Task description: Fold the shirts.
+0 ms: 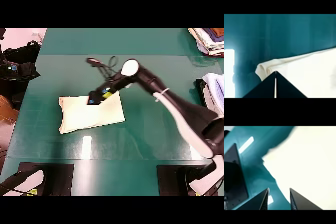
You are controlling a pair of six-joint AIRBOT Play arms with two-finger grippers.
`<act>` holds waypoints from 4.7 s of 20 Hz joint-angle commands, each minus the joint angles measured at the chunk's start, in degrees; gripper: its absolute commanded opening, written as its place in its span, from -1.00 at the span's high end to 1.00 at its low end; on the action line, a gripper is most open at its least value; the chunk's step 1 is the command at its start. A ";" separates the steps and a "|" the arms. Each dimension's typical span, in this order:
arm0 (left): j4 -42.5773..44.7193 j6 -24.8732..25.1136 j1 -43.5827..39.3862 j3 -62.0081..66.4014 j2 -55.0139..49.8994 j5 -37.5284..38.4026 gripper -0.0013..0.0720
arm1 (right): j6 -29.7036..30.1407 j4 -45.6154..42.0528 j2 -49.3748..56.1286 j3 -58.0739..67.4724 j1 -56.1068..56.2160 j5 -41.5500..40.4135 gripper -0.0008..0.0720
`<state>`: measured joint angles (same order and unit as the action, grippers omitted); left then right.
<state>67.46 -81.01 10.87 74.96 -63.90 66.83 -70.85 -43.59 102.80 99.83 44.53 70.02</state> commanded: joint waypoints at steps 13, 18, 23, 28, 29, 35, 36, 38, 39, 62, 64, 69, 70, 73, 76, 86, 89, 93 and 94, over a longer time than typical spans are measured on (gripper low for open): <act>-5.55 0.02 0.28 -0.11 -0.04 -0.74 0.90 | -0.13 8.33 -4.70 -30.32 -19.50 -5.81 -0.85; -5.66 0.02 0.28 -0.11 -0.04 -0.76 0.90 | -0.02 14.58 4.52 -20.17 -11.19 -5.55 -0.80; -6.25 -0.02 0.28 -0.11 -0.04 0.63 0.90 | 1.27 14.95 9.33 -12.48 -5.79 -5.66 0.86; -6.19 -0.11 -5.42 -0.11 -0.04 0.79 0.90 | -0.17 7.65 6.75 -5.97 -9.88 -5.46 0.93; -6.21 -0.15 -7.65 -0.11 -0.04 0.35 0.91 | -1.20 5.16 4.87 -4.87 -12.39 -5.35 0.93; -6.25 -1.60 -21.42 -0.09 -0.04 -6.12 0.90 | -2.67 -4.59 -8.83 -2.21 -35.67 -3.54 0.93; -6.25 -2.05 -22.93 -0.09 -0.04 -7.61 0.90 | -2.64 -5.25 -10.73 -2.21 -40.46 -3.56 0.93; -6.25 -3.32 -25.57 -0.09 -0.04 -10.58 0.91 | -2.60 -6.08 -13.29 -2.21 -49.75 -3.76 0.93; -6.23 -4.00 -26.60 -0.09 -0.04 -11.72 0.90 | -2.60 -6.05 -14.01 -2.21 -54.14 -4.20 0.93; -6.19 -6.01 -29.77 -0.09 -0.04 -12.79 0.90 | -4.87 -0.15 -14.14 14.62 -82.16 3.06 0.93; -6.19 -5.97 -29.77 -0.11 -0.04 -11.74 0.90 | -4.87 -6.21 -18.10 9.46 -83.93 4.37 0.92; -6.16 -5.44 -29.77 -0.09 -0.04 -10.51 0.90 | -4.81 -14.34 -28.33 -4.61 -91.17 6.84 0.92; -6.16 -4.94 -29.77 -0.09 -0.04 -10.54 0.90 | -4.79 -16.48 -30.16 -7.67 -92.32 7.10 0.92; -6.16 -3.98 -29.77 -0.09 -0.04 -10.34 0.90 | -4.76 -21.97 -35.58 -18.18 -95.71 7.17 0.91; -6.16 -3.98 -29.77 -0.11 -0.04 -10.21 0.90 | -4.70 -22.67 -39.43 -27.10 -98.92 6.99 0.73; -6.19 -3.93 -29.77 -0.09 -0.02 -9.38 0.90 | -3.50 -20.72 -42.05 -28.02 -100.13 7.04 -0.29; -6.16 -4.04 -29.77 -0.09 -0.02 -10.43 0.90 | -3.54 -14.27 -42.03 -22.53 -93.07 4.68 -0.28; -6.21 -4.07 -29.77 -0.09 -0.02 -10.84 0.90 | -3.52 -10.14 -42.01 -19.47 -75.71 0.26 -0.25; -6.23 -4.07 -29.77 -0.09 -0.02 -10.84 0.90 | -3.50 -10.16 -41.99 -19.50 -70.99 -0.74 -0.26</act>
<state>61.25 -84.99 -18.87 74.87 -63.92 56.31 -74.39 -56.18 60.82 78.72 -37.15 72.60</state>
